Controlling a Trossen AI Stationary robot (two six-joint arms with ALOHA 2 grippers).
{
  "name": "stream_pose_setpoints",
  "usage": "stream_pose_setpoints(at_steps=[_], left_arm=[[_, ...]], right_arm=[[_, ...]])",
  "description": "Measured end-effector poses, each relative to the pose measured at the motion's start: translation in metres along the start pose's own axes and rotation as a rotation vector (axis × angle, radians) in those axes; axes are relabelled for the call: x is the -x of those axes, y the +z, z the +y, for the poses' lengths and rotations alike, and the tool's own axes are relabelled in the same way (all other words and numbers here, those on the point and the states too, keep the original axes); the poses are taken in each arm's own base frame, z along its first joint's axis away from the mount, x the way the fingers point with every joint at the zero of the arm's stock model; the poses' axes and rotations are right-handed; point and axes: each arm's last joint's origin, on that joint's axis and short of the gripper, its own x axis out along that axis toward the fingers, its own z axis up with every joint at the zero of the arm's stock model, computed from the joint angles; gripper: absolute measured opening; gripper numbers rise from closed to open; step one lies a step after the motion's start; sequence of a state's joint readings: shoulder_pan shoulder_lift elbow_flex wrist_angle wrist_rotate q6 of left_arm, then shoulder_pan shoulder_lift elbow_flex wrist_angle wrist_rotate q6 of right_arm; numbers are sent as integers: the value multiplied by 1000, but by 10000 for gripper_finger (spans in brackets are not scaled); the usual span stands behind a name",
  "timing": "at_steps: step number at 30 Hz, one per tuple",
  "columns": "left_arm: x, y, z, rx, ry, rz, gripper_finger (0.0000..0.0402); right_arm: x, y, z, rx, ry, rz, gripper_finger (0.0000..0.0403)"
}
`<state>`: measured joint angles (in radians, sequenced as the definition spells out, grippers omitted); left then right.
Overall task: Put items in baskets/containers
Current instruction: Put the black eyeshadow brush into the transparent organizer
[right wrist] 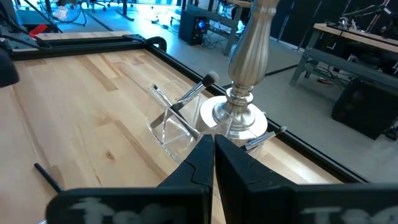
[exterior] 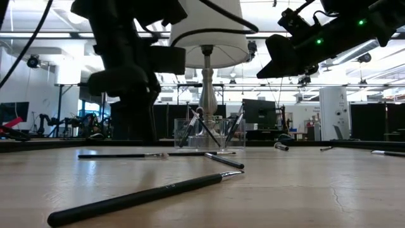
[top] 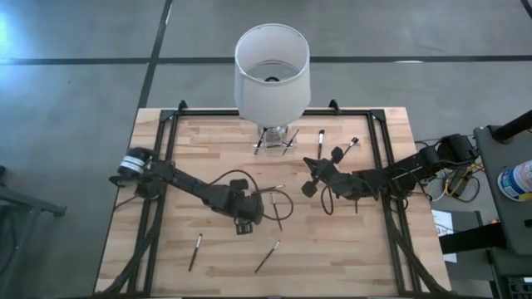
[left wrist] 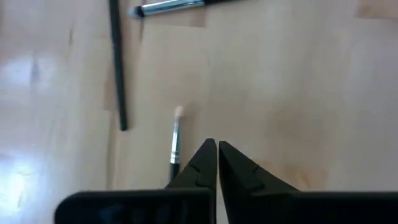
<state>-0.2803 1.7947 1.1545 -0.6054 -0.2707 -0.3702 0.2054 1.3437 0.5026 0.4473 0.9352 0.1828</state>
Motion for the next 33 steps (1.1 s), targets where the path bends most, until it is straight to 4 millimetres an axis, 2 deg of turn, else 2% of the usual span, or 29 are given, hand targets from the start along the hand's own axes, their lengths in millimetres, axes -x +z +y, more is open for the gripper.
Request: stream_pose_setpoints(at_steps=[9,14,21,33], left_arm=[[-14,-2,24,38,18,30,61],[-20,-4,22,19,-48,3,62],[-22,-3,28,29,-39,-2,62],[-30,-14,32,18,-33,12,62]], right_arm=[[0,0,0,3,0,0,9],[0,0,0,4,0,1,9],[0,0,0,3,0,1,9],[0,0,0,3,0,1,8]])
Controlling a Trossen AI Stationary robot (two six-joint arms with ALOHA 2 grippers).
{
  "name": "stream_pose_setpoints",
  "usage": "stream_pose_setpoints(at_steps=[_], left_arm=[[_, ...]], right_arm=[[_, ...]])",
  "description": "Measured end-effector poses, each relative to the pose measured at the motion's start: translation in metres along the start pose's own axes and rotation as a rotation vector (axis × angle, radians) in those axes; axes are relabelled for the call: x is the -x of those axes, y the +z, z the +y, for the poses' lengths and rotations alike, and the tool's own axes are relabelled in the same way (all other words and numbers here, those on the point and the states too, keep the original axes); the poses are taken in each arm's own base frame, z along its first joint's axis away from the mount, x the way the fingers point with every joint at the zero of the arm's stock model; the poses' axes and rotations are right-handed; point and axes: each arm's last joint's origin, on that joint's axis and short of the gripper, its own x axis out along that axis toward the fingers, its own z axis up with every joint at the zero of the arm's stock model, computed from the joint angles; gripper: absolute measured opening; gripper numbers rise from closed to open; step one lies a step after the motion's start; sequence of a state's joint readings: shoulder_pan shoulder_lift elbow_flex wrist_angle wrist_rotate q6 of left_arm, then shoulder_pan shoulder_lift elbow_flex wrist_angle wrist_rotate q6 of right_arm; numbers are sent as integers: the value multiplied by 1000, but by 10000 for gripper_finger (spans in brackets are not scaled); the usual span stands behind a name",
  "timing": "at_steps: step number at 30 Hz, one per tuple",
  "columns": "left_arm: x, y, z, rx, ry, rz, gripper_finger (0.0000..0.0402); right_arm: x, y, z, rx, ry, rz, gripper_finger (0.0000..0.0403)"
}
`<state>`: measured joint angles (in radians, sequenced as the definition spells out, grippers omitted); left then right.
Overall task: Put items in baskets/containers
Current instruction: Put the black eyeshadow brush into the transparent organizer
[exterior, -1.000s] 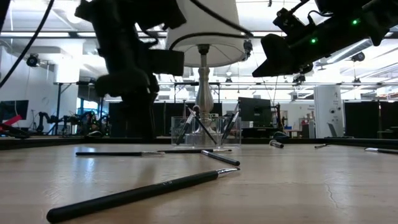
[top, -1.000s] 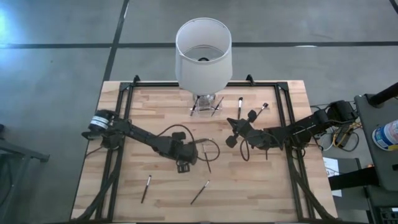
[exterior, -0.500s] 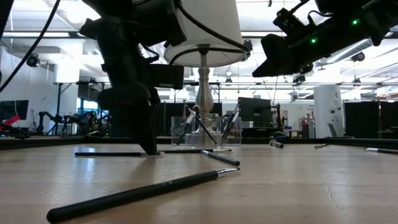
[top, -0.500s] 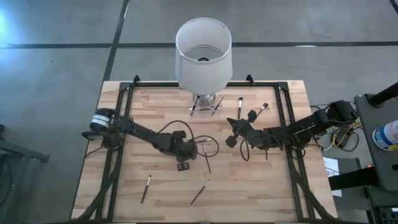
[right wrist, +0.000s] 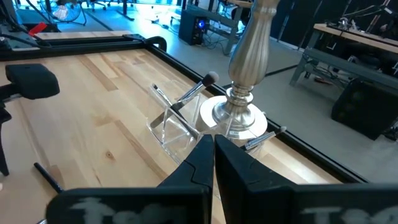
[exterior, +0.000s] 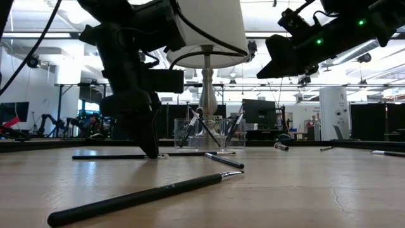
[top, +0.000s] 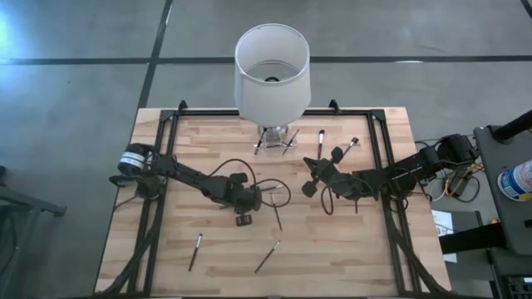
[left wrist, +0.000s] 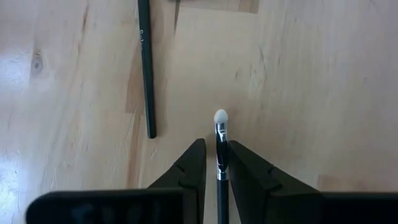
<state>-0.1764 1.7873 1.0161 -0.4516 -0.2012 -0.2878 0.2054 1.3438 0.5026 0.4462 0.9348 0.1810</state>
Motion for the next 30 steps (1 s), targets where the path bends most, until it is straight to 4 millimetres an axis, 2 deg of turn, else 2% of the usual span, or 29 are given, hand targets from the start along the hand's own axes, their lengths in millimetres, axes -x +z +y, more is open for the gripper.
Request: stream_pose_setpoints(at_steps=[3,9,17,30], left_arm=[[0,-1,0,-10,-8,5,52],[-1,-2,-1,-32,-30,19,8],[3,-3,-1,-39,-44,28,5],[35,-5,2,-30,-18,-25,0]], right_arm=[[0,0,0,0,0,0,9],[0,0,0,0,0,0,9],[0,0,0,1,0,0,9],[0,0,0,1,0,0,9]])
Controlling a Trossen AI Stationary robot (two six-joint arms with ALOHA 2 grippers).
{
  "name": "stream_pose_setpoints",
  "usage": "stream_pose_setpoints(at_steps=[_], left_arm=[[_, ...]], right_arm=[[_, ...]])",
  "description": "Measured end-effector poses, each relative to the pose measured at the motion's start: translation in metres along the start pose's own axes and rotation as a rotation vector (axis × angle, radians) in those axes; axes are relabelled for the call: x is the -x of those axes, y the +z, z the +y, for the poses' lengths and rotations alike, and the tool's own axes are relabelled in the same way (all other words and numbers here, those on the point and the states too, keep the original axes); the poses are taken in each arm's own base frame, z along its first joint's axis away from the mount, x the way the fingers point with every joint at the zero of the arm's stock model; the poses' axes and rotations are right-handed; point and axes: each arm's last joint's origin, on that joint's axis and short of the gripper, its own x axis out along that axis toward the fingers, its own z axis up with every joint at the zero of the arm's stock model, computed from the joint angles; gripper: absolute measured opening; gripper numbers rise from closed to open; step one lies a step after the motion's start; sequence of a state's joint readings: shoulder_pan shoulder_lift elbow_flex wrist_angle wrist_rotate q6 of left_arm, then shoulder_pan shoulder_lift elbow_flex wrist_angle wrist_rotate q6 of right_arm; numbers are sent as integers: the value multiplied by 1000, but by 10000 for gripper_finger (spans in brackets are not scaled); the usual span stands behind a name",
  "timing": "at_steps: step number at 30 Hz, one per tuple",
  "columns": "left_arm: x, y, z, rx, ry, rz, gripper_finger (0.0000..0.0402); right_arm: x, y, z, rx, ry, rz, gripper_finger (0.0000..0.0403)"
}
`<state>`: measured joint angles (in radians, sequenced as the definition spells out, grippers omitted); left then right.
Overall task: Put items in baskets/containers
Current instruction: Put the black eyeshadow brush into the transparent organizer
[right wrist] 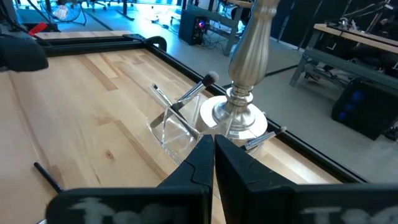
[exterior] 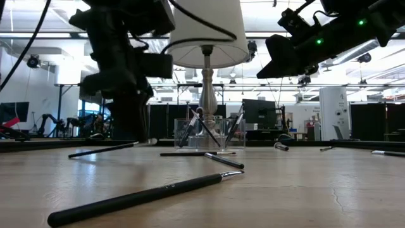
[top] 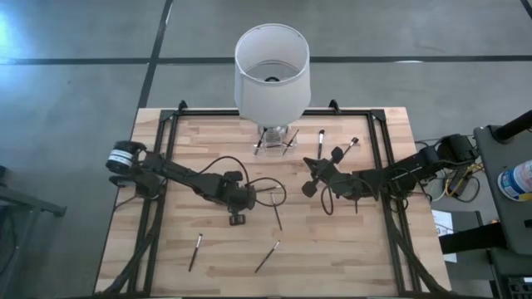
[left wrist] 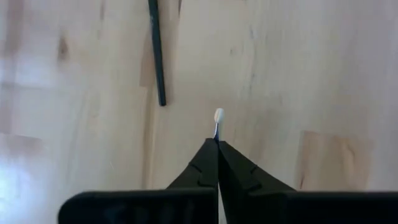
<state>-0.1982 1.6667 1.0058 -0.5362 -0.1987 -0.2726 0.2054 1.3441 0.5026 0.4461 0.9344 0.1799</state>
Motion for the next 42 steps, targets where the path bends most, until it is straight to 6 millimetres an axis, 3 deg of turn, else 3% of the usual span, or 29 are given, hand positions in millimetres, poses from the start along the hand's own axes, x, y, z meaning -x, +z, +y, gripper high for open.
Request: stream_pose_setpoints(at_steps=[11,19,29,42], left_arm=[[9,3,1,9,21,-50,1],[3,8,-1,54,12,-86,4],[-17,0,-15,-37,25,-25,55],[-29,-3,-24,-135,124,-26,59]], right_arm=[[0,0,0,0,0,0,8],[0,0,0,0,0,0,9],[0,0,0,0,0,0,9],[0,0,0,0,0,0,9]])
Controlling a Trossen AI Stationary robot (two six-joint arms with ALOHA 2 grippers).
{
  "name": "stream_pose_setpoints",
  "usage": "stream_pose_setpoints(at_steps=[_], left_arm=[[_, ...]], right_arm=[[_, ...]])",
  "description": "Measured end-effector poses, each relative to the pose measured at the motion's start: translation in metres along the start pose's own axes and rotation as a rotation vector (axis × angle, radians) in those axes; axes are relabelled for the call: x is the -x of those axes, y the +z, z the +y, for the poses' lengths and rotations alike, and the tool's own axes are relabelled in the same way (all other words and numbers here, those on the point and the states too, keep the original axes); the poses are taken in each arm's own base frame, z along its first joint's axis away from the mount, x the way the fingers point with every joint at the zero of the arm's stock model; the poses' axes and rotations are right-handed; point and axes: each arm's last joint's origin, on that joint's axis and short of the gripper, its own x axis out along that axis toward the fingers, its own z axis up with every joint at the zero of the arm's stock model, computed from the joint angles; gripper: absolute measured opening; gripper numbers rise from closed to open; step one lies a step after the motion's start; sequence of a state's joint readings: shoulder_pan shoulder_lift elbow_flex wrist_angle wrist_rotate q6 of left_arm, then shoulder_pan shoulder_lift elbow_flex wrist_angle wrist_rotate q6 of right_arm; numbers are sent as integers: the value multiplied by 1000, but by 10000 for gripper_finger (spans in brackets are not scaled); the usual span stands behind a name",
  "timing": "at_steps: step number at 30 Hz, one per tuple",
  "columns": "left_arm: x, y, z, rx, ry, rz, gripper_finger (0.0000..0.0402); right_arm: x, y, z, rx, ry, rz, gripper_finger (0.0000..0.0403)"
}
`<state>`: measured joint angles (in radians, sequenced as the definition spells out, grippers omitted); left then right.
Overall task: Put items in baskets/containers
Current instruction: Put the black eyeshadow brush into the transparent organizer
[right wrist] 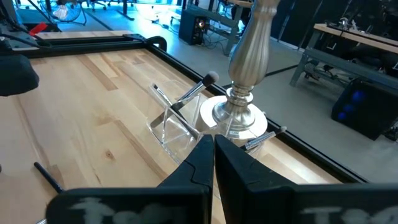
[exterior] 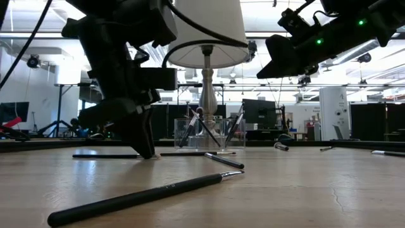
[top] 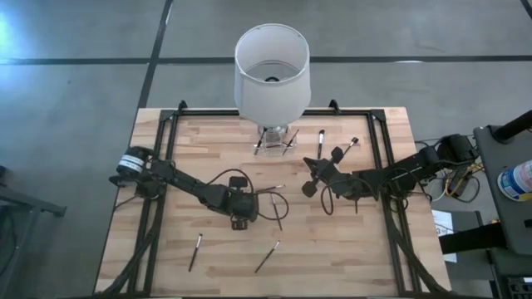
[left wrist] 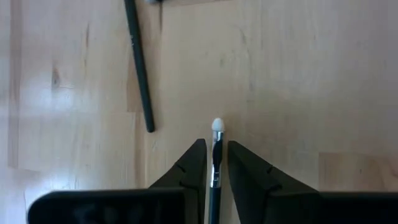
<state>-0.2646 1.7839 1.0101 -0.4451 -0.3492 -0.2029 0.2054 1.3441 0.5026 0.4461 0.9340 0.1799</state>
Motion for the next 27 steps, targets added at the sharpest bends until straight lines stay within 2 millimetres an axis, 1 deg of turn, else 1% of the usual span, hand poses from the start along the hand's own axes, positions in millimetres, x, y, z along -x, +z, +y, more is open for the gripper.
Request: stream_pose_setpoints(at_steps=[9,11,16,19,22,27], left_arm=[[-3,0,1,-2,23,4,56],[-3,0,1,-13,22,4,47],[-4,0,2,-34,32,1,8],[-4,0,4,-40,53,1,5],[0,1,6,-35,55,-5,2],[17,5,12,-8,45,-62,1]], right_arm=[[0,0,0,0,0,0,8],[0,0,0,0,0,0,9],[0,0,0,-1,0,0,8],[0,0,0,-1,0,0,8],[0,0,0,0,0,0,8],[0,0,0,0,2,0,8]])
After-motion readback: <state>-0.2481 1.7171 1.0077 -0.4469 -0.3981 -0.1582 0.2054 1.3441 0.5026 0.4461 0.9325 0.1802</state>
